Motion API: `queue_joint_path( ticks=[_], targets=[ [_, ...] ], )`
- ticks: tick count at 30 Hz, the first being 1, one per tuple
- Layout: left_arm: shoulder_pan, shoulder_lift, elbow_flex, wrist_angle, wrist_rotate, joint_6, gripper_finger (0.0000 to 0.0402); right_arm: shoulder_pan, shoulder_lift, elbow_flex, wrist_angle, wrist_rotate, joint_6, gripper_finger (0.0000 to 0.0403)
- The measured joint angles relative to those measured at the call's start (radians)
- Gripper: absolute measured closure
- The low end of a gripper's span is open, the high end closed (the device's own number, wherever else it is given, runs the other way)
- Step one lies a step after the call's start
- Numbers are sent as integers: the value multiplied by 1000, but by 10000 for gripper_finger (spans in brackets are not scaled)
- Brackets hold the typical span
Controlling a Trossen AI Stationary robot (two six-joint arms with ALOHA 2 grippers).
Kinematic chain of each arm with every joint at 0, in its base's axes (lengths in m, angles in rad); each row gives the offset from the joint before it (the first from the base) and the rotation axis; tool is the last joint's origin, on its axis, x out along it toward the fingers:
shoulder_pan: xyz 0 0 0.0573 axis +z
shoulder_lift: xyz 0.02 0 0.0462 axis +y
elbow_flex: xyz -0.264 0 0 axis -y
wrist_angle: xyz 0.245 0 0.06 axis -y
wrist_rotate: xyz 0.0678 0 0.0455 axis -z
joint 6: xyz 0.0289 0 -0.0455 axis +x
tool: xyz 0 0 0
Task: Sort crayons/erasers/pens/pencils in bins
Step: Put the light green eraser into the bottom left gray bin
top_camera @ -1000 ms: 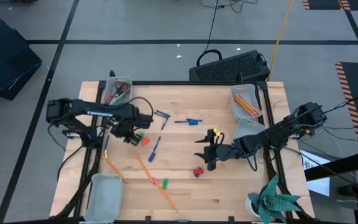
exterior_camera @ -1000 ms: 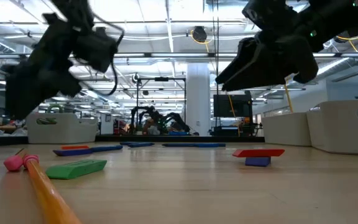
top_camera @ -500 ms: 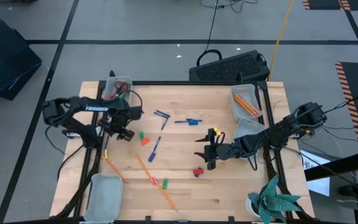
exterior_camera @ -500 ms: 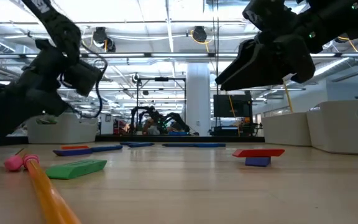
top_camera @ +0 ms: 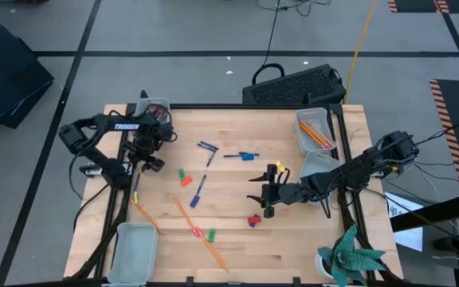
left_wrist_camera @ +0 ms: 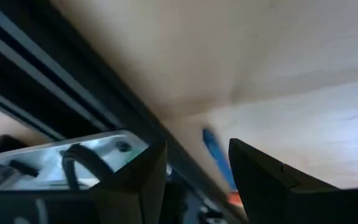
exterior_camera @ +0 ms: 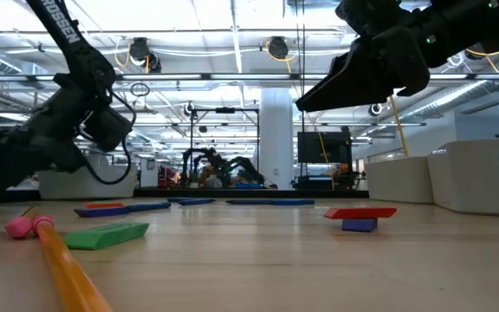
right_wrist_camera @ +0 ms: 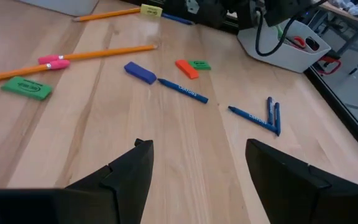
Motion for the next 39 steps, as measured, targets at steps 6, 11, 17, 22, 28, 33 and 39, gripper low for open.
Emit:
queue_joint_path(
  ticks=[6, 11, 17, 22, 28, 33, 39],
  targets=[
    [-43, 4, -22, 26, 86, 60, 224, 0, 0, 0, -1, 0, 22, 156],
    [-79, -1, 0, 3, 87, 50, 225, -1, 0, 0, -1, 0, 20, 156],
    [-194, -98, 45, -32, 28, -58, 225, -17, 0, 0, 12, 1, 14, 156],
    [-351, -153, 47, -24, 34, -359, 237, -19, 0, 0, 14, 0, 11, 156],
    [-617, -147, 47, 102, -26, -822, 336, -30, 0, 1, 49, -1, -58, 156],
    [-851, -148, 47, 233, -149, -1269, 392, -31, -6, 1, 59, -1, -127, 156],
    [-1080, -138, 47, 160, -349, -1820, 398, -24, -6, 1, 57, -5, -189, 156]
  ],
)
